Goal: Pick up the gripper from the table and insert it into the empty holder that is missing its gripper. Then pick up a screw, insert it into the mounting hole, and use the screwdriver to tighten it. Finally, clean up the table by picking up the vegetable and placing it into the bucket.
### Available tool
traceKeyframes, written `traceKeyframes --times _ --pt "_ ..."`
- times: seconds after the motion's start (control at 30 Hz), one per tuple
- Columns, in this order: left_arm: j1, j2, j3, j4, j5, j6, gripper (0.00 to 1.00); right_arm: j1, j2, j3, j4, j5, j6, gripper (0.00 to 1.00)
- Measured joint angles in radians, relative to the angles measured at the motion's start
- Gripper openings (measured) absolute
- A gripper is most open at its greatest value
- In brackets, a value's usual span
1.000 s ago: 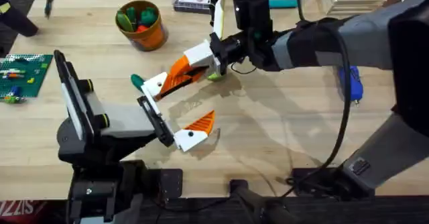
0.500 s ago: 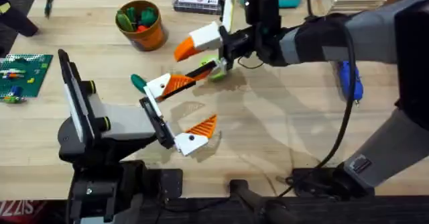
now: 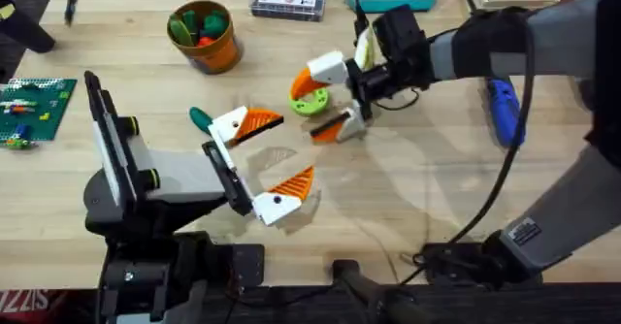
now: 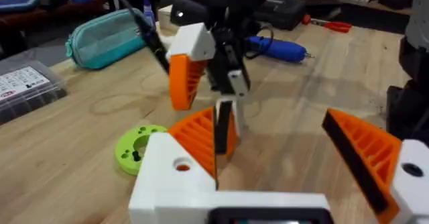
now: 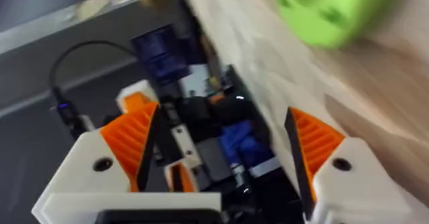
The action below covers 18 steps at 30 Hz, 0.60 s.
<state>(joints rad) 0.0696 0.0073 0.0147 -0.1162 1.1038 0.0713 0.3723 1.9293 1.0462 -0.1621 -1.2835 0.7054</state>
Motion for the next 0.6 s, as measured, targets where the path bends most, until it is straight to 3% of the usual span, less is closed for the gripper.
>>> traceKeyframes --times 0.2,0.4,0.6 --pt "0.0 0.0 0.0 0.0 0.0 0.0 0.977 -0.088 -0.164 -0.002 -0.312 0.235 -0.232 0.995" --pt "0.0 0.0 0.0 0.0 0.0 0.0 0.977 -0.107 -0.45 -0.002 -0.366 0.478 -0.406 0.994" --pt "0.0 0.0 0.0 0.0 0.0 0.0 0.976 -0.073 -0.638 -0.002 -0.371 0.654 -0.577 0.994"
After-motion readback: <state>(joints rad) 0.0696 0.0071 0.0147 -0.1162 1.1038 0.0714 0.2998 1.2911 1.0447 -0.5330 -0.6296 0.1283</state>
